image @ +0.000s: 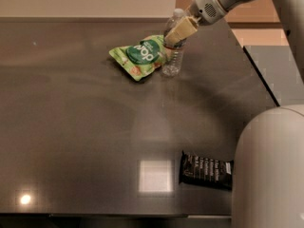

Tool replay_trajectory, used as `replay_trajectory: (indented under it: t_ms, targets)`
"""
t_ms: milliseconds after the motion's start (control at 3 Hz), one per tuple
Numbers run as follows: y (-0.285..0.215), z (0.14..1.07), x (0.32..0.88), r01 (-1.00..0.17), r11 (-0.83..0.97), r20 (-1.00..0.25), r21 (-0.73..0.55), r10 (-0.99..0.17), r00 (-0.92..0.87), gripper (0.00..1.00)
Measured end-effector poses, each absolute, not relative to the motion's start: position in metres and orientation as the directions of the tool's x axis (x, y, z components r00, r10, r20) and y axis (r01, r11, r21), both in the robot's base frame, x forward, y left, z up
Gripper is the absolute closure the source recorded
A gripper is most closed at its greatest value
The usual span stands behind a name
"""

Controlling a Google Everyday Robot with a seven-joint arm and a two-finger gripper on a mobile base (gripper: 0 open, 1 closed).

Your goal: Move water bottle near green rice chip bag

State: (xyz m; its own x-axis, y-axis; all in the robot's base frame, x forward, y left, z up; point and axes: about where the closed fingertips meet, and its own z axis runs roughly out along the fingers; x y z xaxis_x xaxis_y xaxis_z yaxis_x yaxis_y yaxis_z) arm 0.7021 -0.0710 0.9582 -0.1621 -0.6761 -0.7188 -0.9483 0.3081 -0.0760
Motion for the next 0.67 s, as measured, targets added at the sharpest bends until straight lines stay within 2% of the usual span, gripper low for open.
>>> replay_trajectory:
  t_ms: [667]
  targets:
    - [-0.0696, 0.9524, 0.7090, -0.951, 0.301, -0.708, -0.066, -0.686, -0.168, 0.38]
